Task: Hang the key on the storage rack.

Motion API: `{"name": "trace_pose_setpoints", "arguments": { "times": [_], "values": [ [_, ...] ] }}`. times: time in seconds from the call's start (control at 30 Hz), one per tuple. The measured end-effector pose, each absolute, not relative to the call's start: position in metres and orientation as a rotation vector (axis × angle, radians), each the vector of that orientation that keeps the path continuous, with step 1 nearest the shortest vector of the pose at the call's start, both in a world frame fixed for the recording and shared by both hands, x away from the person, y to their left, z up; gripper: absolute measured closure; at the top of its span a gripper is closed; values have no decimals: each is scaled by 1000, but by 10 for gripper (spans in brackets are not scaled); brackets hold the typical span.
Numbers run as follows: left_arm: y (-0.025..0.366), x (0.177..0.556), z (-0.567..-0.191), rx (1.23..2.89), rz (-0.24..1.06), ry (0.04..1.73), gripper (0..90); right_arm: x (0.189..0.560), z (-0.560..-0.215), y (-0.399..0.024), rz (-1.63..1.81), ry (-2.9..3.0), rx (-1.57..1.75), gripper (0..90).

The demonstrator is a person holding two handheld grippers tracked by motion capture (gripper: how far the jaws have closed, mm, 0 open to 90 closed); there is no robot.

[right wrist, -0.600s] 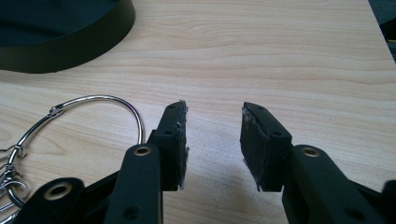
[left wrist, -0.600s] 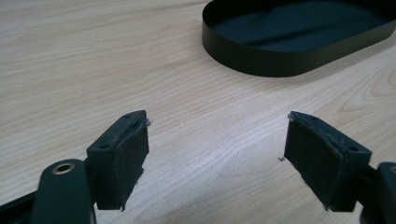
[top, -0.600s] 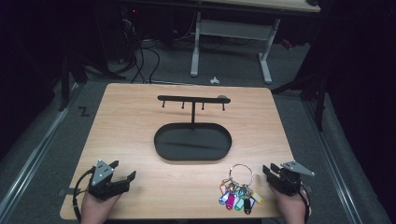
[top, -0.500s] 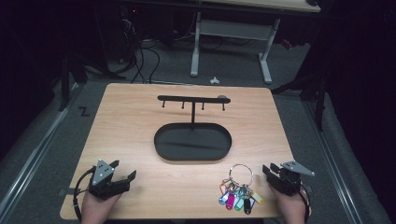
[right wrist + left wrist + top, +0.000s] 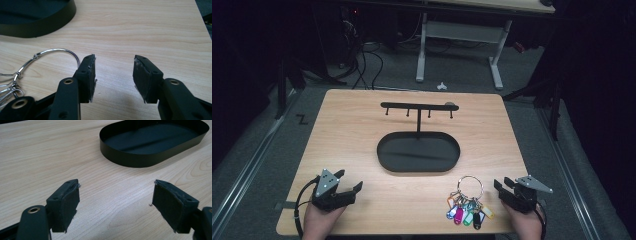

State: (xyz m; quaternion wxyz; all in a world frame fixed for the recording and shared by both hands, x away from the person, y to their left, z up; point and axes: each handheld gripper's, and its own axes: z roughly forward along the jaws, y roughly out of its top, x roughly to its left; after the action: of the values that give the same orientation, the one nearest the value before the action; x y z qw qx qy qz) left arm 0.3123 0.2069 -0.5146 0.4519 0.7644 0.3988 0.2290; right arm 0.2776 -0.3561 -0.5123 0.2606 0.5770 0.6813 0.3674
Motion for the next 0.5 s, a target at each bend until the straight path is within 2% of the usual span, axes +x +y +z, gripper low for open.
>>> {"name": "trace_pose_setpoints", "arguments": {
  "times": [0.23,0.5],
  "values": [
    [206,315,-515,1875,550,979,221,280,-511,-355,985,1891,1522,524],
    [204,315,-515,1874,535,970,199,279,-504,-346,1027,1947,1484,478]
  ]
}}
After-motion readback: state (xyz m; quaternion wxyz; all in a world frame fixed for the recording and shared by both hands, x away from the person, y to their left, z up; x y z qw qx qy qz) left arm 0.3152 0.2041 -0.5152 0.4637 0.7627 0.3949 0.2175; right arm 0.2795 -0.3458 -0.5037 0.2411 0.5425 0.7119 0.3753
